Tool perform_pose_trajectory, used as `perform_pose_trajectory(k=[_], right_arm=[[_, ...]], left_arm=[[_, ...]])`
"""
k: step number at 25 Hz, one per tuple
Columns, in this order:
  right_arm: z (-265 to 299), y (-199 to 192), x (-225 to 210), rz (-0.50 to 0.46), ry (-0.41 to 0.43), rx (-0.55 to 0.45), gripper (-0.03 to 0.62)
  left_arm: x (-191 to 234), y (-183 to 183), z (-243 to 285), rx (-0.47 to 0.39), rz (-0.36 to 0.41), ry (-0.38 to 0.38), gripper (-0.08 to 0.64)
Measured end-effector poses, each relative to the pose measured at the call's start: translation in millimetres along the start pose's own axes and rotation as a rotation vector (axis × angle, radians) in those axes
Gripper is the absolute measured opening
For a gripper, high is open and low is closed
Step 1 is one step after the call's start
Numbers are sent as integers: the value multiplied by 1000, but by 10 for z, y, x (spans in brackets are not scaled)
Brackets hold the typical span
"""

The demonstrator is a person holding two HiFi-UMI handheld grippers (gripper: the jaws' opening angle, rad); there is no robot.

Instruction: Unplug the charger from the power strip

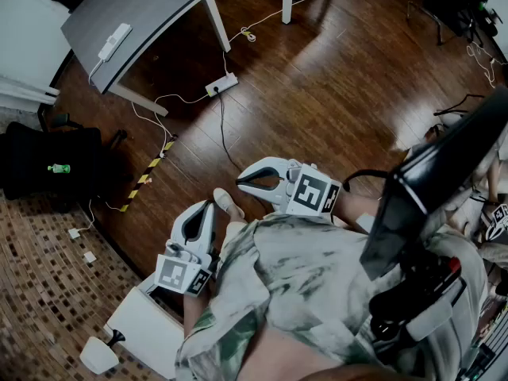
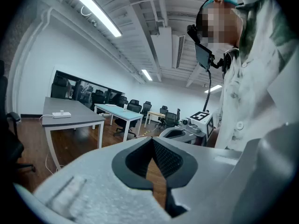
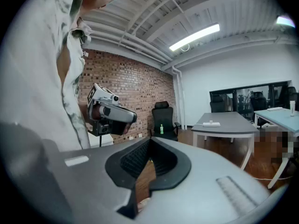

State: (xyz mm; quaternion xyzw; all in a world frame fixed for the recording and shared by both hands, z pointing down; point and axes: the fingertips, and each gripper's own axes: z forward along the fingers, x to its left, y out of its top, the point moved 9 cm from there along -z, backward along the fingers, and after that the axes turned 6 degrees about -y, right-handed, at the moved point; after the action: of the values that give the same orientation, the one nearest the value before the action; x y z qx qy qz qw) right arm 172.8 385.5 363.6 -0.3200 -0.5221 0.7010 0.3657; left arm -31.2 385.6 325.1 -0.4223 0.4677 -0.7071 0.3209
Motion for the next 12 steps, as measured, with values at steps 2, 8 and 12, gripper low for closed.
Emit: perform_pose_trajectory(k=[2, 8, 12], right_arm=[[124, 19, -55, -15, 14, 6, 7], [630, 132, -358, -49, -34, 45, 8], [1023, 321, -534, -60, -61, 80, 8]], left_arm=[[135, 21, 14, -10, 7, -6, 0], [811, 76, 74, -50, 8, -57, 0], [1343, 247, 51, -64, 5, -98, 0]])
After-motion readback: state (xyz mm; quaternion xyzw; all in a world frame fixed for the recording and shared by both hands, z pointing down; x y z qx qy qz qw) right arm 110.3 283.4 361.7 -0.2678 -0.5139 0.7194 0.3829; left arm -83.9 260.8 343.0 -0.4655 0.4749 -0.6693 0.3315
